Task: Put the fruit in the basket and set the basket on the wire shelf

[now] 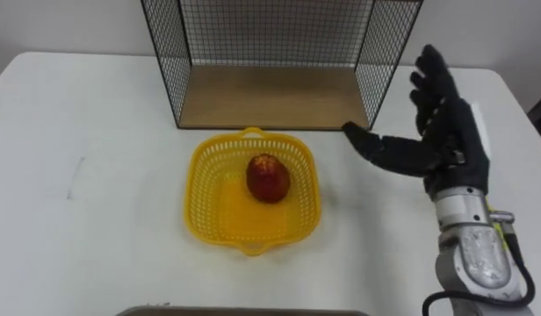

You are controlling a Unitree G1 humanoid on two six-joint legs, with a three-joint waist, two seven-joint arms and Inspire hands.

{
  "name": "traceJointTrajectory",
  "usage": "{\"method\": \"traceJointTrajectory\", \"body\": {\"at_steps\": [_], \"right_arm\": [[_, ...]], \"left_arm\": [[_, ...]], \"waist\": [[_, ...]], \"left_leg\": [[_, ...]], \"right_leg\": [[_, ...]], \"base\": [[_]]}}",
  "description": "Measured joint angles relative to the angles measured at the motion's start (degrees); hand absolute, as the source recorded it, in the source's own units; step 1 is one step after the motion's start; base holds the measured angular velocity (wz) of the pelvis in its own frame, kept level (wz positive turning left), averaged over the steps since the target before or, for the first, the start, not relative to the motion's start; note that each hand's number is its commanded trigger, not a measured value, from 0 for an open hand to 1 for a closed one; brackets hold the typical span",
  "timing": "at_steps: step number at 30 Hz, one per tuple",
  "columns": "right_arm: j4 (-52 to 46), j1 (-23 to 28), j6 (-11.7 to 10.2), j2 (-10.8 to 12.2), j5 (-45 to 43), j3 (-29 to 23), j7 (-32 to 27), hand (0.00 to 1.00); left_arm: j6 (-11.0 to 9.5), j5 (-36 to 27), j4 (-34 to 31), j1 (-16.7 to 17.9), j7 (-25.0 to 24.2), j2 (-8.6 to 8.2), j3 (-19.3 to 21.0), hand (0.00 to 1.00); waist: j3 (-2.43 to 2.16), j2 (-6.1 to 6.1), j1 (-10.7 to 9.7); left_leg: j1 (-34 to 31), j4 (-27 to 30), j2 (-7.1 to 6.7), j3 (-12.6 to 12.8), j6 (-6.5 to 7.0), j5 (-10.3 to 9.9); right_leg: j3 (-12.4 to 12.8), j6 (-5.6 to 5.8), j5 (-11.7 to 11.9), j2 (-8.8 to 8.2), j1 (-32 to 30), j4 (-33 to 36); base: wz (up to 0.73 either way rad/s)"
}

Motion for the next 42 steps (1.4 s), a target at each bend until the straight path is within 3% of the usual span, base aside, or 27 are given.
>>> {"method": "traceJointTrajectory", "body": {"at_steps": [6,10,17,24,37,42], "right_arm": [[0.01,0.04,-0.44,-0.17,0.47,-4.02,-3.81,0.00],[0.80,0.04,-0.93,-0.47,1.44,-6.97,-6.62,0.00],[5.81,2.14,-0.82,-0.77,0.75,-8.61,-8.73,0.00],[11.34,2.31,-0.82,-0.80,-4.03,-9.83,-8.65,0.00],[21.35,2.67,4.23,-1.54,-4.46,-9.60,-2.49,0.00],[24.56,2.67,5.10,-1.89,-4.51,-7.73,-1.33,0.00]], "left_arm": [[-0.46,-0.02,0.05,0.74,0.79,0.00,2.06,0.00],[-0.51,-0.05,0.07,1.19,0.95,-0.02,3.13,0.00],[0.02,0.10,-0.07,2.20,1.50,0.04,3.97,0.00],[0.77,0.09,-2.58,2.95,0.70,0.41,6.21,0.00],[3.22,-0.03,-4.43,3.12,-0.15,0.48,7.19,0.00],[3.76,-0.02,-4.45,3.32,-0.15,0.55,7.20,0.00]], "waist": [[0.01,-0.35,-2.15],[0.02,-0.51,-2.50],[-0.43,-1.57,-2.69],[-0.28,-2.00,-2.67],[-0.15,-2.56,-2.34],[-0.18,-2.78,-2.32]], "left_leg": [[0.33,-0.05,0.02,0.19,0.00,-0.01],[0.93,-0.52,0.03,0.22,0.00,-0.01],[1.59,-0.90,0.05,0.87,-0.03,0.05],[2.03,-0.88,0.04,1.18,-0.03,0.06],[2.16,-1.33,0.05,1.62,-0.03,0.05],[2.16,-1.31,0.05,1.61,-0.03,0.05]], "right_leg": [[0.00,0.00,0.00,0.00,0.25,-0.02],[0.03,0.00,0.00,0.00,0.73,-0.01],[0.56,0.00,0.00,-0.01,0.91,0.04],[0.77,-0.01,0.00,0.03,0.97,0.03],[1.20,0.00,0.00,0.06,0.85,0.02],[1.20,0.00,0.00,0.06,0.92,0.02]], "base": [[-0.02],[0.00],[-0.05],[-0.02],[-0.01],[0.00]]}}
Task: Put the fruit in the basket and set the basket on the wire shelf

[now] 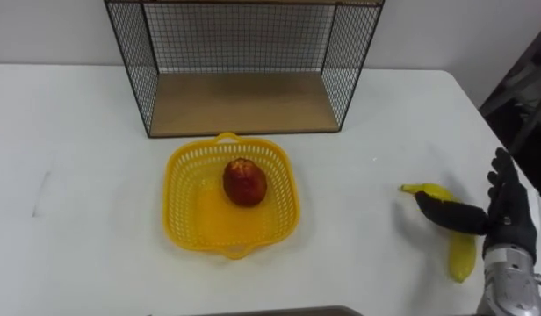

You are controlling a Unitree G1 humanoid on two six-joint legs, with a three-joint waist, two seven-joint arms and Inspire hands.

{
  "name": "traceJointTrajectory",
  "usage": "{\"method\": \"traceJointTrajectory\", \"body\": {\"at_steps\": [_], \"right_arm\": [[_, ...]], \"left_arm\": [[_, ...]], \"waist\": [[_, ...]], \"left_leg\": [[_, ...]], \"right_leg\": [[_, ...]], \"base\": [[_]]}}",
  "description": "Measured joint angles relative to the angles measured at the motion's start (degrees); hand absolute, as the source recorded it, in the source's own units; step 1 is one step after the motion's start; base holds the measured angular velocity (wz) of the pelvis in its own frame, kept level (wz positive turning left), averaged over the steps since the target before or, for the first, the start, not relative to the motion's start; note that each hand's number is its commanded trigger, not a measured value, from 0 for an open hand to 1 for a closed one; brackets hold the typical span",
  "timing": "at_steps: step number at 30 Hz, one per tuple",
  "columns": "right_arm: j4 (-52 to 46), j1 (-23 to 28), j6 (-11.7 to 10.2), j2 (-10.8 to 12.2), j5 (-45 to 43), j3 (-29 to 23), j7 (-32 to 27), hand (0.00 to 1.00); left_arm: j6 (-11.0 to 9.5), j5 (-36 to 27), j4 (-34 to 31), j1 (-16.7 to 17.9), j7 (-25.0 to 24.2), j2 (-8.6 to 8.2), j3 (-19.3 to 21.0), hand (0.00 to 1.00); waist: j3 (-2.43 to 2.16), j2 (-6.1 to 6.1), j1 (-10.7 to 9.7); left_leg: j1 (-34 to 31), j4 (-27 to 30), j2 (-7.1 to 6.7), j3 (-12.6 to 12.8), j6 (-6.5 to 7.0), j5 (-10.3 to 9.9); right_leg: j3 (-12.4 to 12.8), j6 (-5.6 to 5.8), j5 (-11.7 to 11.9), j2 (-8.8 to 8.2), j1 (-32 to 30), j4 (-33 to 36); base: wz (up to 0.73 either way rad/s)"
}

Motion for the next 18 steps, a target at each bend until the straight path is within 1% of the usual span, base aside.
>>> {"method": "traceJointTrajectory", "body": {"at_steps": [3,7,8,10,12,16,18], "right_arm": [[0.51,0.06,1.27,0.00,-0.08,0.69,1.45,0.00],[2.13,0.08,1.40,-0.13,-1.64,0.65,3.19,0.00],[2.25,0.07,1.42,-0.15,-2.45,0.65,3.83,0.00],[3.89,0.06,1.01,-0.15,-2.88,0.67,4.36,0.00],[5.84,-0.33,0.71,-0.16,-3.20,0.57,5.72,0.00],[7.93,-0.47,-0.21,-0.21,-5.49,0.02,6.76,0.00],[9.33,-0.53,-0.70,-0.36,-6.63,-0.07,7.12,0.00]], "left_arm": [[0.53,0.00,-0.03,0.01,0.00,0.01,-0.03,0.00],[1.41,0.13,-0.66,0.15,-0.03,0.01,0.03,0.00],[1.94,0.13,-1.46,0.51,-0.16,0.01,0.04,0.00],[2.16,0.00,-2.63,1.01,-0.30,0.03,0.24,0.00],[2.35,0.03,-3.02,1.01,-0.43,0.13,0.65,0.00],[2.80,0.12,-3.34,1.02,-0.43,0.16,0.75,0.00],[3.60,0.09,-3.35,1.02,-0.43,0.20,0.79,0.00]], "waist": [[-0.03,-0.07,-0.06],[-0.15,-0.21,-0.11],[-0.20,-0.22,-0.07],[-0.45,-0.44,-0.06],[-0.87,-1.05,-0.05],[-0.89,-1.08,-0.14],[-0.90,-0.95,-0.23]], "left_leg": [[-0.05,0.03,0.00,-0.02,0.00,0.00],[-0.12,0.09,0.00,-0.09,0.00,0.00],[-0.13,0.13,0.00,-0.10,0.00,0.00],[-0.20,0.25,0.01,-0.19,0.00,0.00],[-0.41,0.44,0.01,-0.54,0.00,0.00],[-0.36,0.75,0.02,-1.39,-0.01,-0.02],[-0.31,1.00,0.08,-1.94,-0.03,-0.02]], "right_leg": [[-0.02,0.00,0.00,0.00,0.02,0.00],[-0.04,0.00,0.00,0.00,0.02,0.00],[-0.04,0.00,0.00,0.00,0.01,-0.01],[-0.10,0.00,0.00,0.00,0.01,-0.01],[-0.33,-0.01,0.00,-0.01,0.08,-0.01],[-1.04,-0.02,0.01,-0.02,0.72,-0.10],[-1.55,-0.03,0.01,-0.02,1.16,-0.11]], "base": [[0.00],[0.00],[0.00],[0.02],[0.06],[0.11],[0.12]]}}
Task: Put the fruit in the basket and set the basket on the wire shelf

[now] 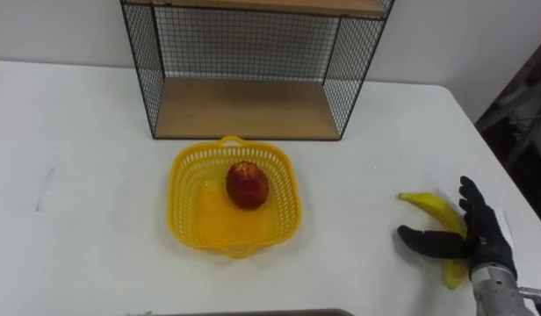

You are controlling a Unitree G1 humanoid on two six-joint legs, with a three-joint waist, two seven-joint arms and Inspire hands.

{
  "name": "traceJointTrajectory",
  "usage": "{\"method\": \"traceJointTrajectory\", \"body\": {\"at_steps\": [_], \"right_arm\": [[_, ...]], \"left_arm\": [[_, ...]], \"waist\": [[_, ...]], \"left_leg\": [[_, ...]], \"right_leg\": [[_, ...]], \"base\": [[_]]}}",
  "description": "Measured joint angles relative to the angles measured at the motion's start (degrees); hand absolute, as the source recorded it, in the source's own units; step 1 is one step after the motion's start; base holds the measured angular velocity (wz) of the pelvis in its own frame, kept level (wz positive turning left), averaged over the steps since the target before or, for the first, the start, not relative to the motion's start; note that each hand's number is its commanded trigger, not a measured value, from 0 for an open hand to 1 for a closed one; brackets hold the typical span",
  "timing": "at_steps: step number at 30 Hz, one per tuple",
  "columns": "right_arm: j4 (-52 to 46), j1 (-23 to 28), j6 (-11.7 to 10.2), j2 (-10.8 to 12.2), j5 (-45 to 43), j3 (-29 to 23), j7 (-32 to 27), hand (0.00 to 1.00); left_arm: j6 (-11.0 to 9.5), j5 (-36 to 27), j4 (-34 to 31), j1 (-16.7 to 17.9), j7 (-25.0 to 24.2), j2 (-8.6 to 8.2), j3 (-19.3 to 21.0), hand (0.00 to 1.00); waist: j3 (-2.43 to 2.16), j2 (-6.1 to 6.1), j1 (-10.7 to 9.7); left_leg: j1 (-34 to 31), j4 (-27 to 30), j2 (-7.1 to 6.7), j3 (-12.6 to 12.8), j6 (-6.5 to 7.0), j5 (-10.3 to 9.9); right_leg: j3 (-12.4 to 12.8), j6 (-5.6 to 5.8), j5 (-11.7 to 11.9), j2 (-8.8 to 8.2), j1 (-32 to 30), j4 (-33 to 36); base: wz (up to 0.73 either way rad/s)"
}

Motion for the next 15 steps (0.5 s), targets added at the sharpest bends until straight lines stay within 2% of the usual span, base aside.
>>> {"method": "traceJointTrajectory", "body": {"at_steps": [3,4,5,6,7,11,15], "right_arm": [[2.46,-0.40,-0.40,-0.52,-1.15,0.01,0.72,0.00],[2.83,-0.51,-0.40,-0.54,-1.57,0.01,0.79,0.08],[3.31,-0.63,-0.41,-0.59,-3.00,0.00,0.94,0.31],[3.59,-0.60,-0.41,-0.85,-4.96,0.01,1.24,0.68],[3.68,-0.60,-0.41,-0.94,-5.54,-0.01,1.43,1.00],[4.31,-0.88,-0.41,-0.99,-8.66,-1.06,1.40,1.00],[6.66,-1.84,-0.30,-3.28,-11.17,-1.43,1.12,1.00]], "left_arm": [[0.73,0.01,0.35,-0.04,0.08,0.01,-0.08,0.00],[0.82,0.03,0.34,-0.07,0.08,0.01,-0.08,0.00],[1.03,0.16,0.34,-0.06,0.10,0.01,-0.03,0.00],[1.33,0.33,0.23,-0.12,0.10,0.01,0.09,0.00],[1.48,0.37,0.03,-0.15,0.10,0.01,0.18,0.00],[1.90,1.17,-0.12,-0.28,0.10,-0.02,1.84,0.00],[2.17,1.17,-0.13,-0.33,1.91,0.38,2.53,0.00]], "waist": [[0.05,-0.06,0.02],[0.06,-0.09,0.03],[0.06,-0.13,0.06],[0.06,-0.16,0.11],[0.06,-0.17,0.11],[0.04,-0.31,0.24],[-0.11,-0.69,0.37]], "left_leg": [[0.63,0.33,0.00,-0.48,-0.02,-0.01],[0.64,0.38,-0.02,-0.59,-0.02,-0.01],[0.67,0.44,-0.05,-0.81,-0.03,0.00],[0.67,0.46,-0.06,-0.99,-0.05,0.01],[0.67,0.46,-0.06,-1.09,-0.08,0.03],[0.64,0.67,-0.14,-1.59,-0.20,0.12],[0.48,0.89,-0.22,-1.87,-0.16,0.16]], "right_leg": [[-0.43,0.00,0.00,-0.03,1.05,0.03],[-0.50,-0.01,0.00,-0.03,1.16,0.02],[-0.64,-0.06,0.04,-0.06,1.31,-0.02],[-0.89,-0.12,0.08,-0.07,1.52,-0.22],[-1.01,-0.20,0.13,-0.06,1.68,-0.48],[-1.40,-0.34,0.11,-0.01,1.98,-1.30],[-1.38,-0.33,0.13,0.07,2.28,-1.82]], "base": [[0.09],[0.08],[0.09],[0.09],[0.07],[0.06],[0.03]]}}
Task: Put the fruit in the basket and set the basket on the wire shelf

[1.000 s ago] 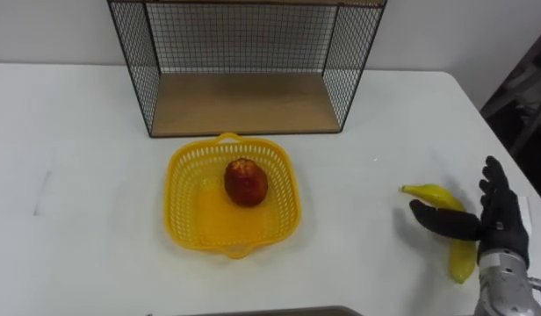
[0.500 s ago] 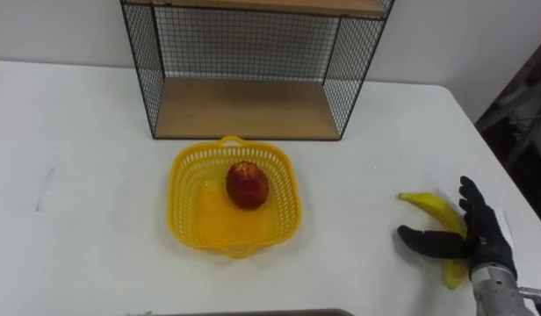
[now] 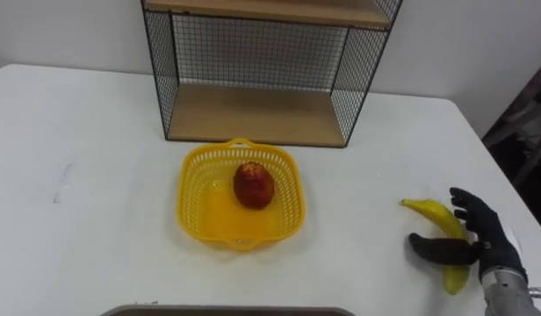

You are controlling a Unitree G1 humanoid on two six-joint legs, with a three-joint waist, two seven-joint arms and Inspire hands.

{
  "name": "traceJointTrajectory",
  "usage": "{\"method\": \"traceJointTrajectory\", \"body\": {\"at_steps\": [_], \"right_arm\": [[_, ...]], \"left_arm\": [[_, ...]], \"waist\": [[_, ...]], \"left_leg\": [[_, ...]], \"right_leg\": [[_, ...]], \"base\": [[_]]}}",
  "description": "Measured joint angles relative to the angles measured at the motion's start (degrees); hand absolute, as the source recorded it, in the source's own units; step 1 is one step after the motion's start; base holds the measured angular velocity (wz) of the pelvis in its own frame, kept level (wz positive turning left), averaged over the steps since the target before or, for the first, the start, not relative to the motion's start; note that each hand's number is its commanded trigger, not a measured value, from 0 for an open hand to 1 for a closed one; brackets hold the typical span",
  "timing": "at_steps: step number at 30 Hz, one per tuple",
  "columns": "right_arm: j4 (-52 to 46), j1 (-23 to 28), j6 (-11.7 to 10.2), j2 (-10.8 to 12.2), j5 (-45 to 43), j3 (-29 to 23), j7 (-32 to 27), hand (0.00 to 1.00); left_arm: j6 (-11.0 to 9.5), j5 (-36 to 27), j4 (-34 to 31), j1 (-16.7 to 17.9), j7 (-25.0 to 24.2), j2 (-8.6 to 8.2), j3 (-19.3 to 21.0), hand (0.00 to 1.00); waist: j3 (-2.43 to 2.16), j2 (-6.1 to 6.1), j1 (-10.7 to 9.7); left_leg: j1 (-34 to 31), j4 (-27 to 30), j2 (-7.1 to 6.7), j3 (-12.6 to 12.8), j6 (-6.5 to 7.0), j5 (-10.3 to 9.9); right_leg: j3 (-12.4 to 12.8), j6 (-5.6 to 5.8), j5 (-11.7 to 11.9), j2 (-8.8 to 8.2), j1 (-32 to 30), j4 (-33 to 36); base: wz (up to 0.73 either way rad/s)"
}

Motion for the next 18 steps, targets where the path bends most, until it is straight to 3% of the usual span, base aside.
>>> {"method": "traceJointTrajectory", "body": {"at_steps": [6,14,18], "right_arm": [[0.27,-0.17,1.00,-0.38,-4.78,-0.53,-1.27,1.00],[0.75,-0.57,3.91,-0.86,-7.20,-0.66,-3.02,1.00],[0.74,-0.57,3.96,-0.72,-7.14,-0.65,-3.18,1.00]], "left_arm": [[0.28,0.03,-0.05,-0.34,1.94,0.27,0.01,0.00],[0.51,0.40,-0.10,-1.25,4.09,0.44,-0.12,0.00],[0.62,0.38,-0.08,-1.30,4.32,0.53,-0.41,0.00]], "waist": [[-0.26,-0.44,0.03],[-0.29,-0.18,0.61],[-0.26,-0.11,0.63]], "left_leg": [[-0.06,-0.10,0.00,-0.45,0.00,-0.03],[0.29,-0.54,0.12,-0.58,-0.06,-0.05],[0.29,-0.54,0.12,-0.57,-0.06,-0.05]], "right_leg": [[-0.06,0.01,0.03,0.08,0.44,0.06],[-0.01,-0.02,0.04,0.24,0.65,0.06],[0.05,-0.02,0.05,0.23,0.64,0.05]], "base": [[0.03],[0.01],[0.00]]}}
